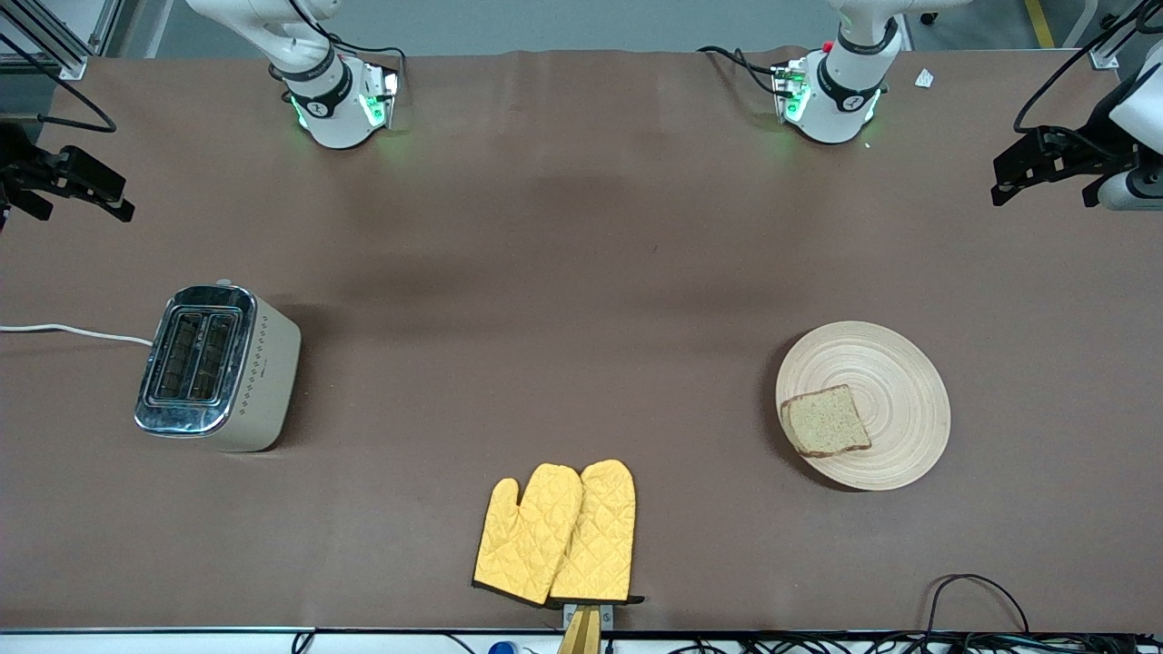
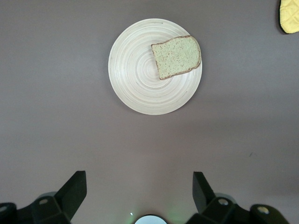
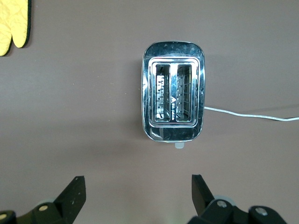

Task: Move plate and put bread in toaster
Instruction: 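Move the left gripper down toward the wooden plate's rim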

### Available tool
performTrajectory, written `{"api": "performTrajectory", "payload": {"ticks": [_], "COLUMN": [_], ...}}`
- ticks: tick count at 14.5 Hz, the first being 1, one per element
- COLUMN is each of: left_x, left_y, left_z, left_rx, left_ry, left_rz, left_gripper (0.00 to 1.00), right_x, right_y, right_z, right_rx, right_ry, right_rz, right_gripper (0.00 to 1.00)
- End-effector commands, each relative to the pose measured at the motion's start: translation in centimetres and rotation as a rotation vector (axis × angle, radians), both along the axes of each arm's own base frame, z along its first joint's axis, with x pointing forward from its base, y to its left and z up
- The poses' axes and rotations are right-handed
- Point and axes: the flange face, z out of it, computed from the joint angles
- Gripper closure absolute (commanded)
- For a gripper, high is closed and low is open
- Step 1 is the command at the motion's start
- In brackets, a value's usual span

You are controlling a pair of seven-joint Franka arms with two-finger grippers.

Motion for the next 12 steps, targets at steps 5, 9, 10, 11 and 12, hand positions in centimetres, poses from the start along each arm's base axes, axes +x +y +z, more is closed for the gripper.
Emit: {"api": "performTrajectory", "payload": {"ticks": [5,9,10,11,12], "left_x": [0.9,6.3,7.8,9.3,10.6], "left_y": [3.0,10.4,12.4,14.2,16.7], "left_z": [-0.8,-7.6,-9.8,-13.0,-17.1], "left_rx": [0.006,-0.127,-0.173,-0.218,-0.300], "left_ry": [0.025,0.052,0.043,0.056,0.079], "left_rz": [0.031,0.100,0.133,0.149,0.184], "left_gripper": [0.00,0.00,0.00,0.00,0.00], "right_x": [-0.3,-0.3,-0.3,-0.3,-0.3], "right_y": [0.3,0.4,0.4,0.4,0.5], "right_z": [0.4,0.4,0.4,0.4,0.4], "right_rx": [0.015,0.015,0.015,0.015,0.017], "right_ry": [-0.010,-0.010,-0.010,-0.010,-0.010], "right_rz": [-0.002,0.000,0.000,0.000,0.001], "right_gripper": [0.00,0.00,0.00,0.00,0.00]}}
